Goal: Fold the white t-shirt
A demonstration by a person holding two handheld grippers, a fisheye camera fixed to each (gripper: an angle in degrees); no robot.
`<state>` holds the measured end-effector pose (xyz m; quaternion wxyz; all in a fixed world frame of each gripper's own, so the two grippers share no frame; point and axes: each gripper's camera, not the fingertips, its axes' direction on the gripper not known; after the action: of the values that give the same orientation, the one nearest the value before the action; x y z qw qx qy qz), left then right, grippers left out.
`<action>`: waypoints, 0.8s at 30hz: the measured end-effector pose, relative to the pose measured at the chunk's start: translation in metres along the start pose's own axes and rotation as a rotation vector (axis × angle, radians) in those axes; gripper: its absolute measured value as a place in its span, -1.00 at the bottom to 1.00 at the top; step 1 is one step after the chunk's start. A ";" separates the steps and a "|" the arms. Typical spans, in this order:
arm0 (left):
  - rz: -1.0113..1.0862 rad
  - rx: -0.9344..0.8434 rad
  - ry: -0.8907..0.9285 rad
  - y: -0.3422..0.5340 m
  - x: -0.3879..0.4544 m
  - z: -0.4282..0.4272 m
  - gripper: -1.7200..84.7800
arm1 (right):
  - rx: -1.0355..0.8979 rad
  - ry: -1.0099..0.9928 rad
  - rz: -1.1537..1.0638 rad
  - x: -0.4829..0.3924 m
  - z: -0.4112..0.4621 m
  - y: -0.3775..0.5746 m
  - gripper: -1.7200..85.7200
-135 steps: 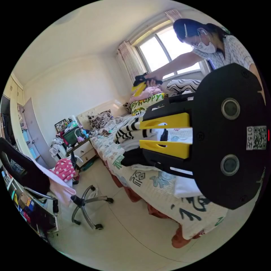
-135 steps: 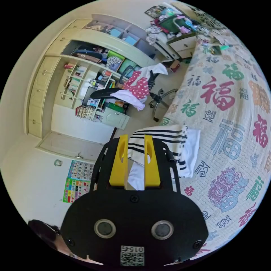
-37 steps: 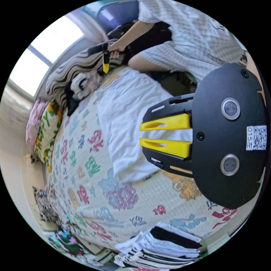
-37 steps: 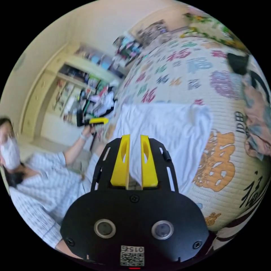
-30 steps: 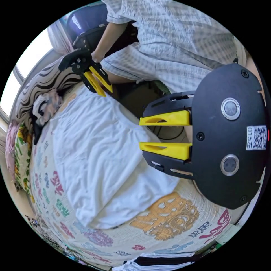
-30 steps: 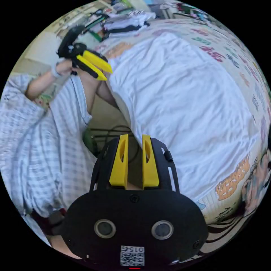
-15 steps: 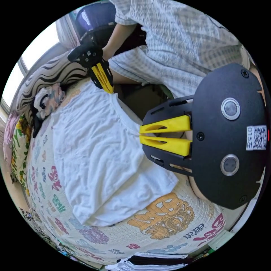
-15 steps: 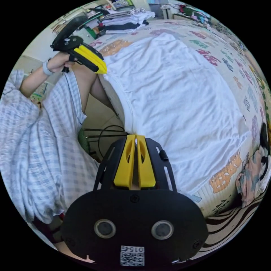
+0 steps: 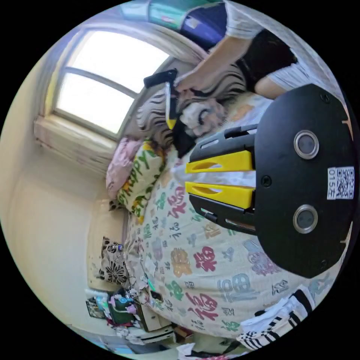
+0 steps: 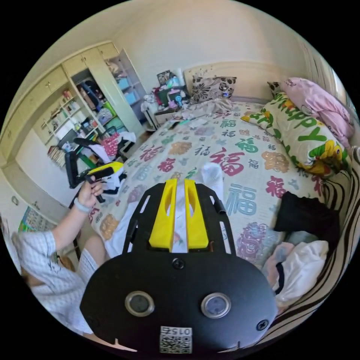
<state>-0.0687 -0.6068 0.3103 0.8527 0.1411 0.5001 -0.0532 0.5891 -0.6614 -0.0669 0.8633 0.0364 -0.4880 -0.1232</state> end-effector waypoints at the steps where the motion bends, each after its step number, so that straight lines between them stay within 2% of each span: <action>1: 0.051 -0.088 -0.064 0.021 0.002 0.012 -0.86 | -0.026 -0.002 -0.013 0.002 0.002 0.012 -0.85; 3: 0.098 -0.282 -0.086 0.054 0.001 0.039 -0.80 | -0.167 -0.028 0.007 0.018 0.018 0.067 -0.82; 5: 0.085 -0.545 0.000 0.100 0.000 0.069 -0.75 | -0.304 -0.091 0.062 0.029 0.036 0.114 -0.80; 8: -0.018 -0.689 -0.070 0.157 0.001 0.059 -0.72 | -0.506 -0.057 0.184 0.038 0.051 0.192 -0.77; 11: -0.227 -0.758 -0.162 0.199 -0.013 0.018 -0.70 | -0.533 -0.026 0.338 0.049 0.031 0.250 -0.76; 14: -0.386 -0.817 -0.163 0.226 -0.025 -0.014 -0.68 | -0.595 0.025 0.411 0.058 0.019 0.279 -0.74; 17: -0.450 -0.782 -0.116 0.227 -0.033 -0.019 -0.68 | -0.632 -0.078 0.447 0.067 0.026 0.284 -0.71; 19: -0.445 -0.820 -0.113 0.220 -0.035 -0.013 -0.68 | -0.662 -0.059 0.447 0.072 0.030 0.279 -0.74; 21: -0.393 -0.866 -0.134 0.211 -0.032 -0.008 -0.72 | -0.711 0.014 0.405 0.076 0.031 0.273 -0.86; 24: -0.286 -0.911 -0.190 0.203 -0.026 -0.006 -0.88 | -0.710 -0.128 0.397 0.078 0.028 0.268 -0.96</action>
<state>-0.0393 -0.4123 0.3683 0.8538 -0.3220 0.4069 0.0418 0.6509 -0.4195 0.0619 0.7971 -0.3664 -0.4656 -0.1168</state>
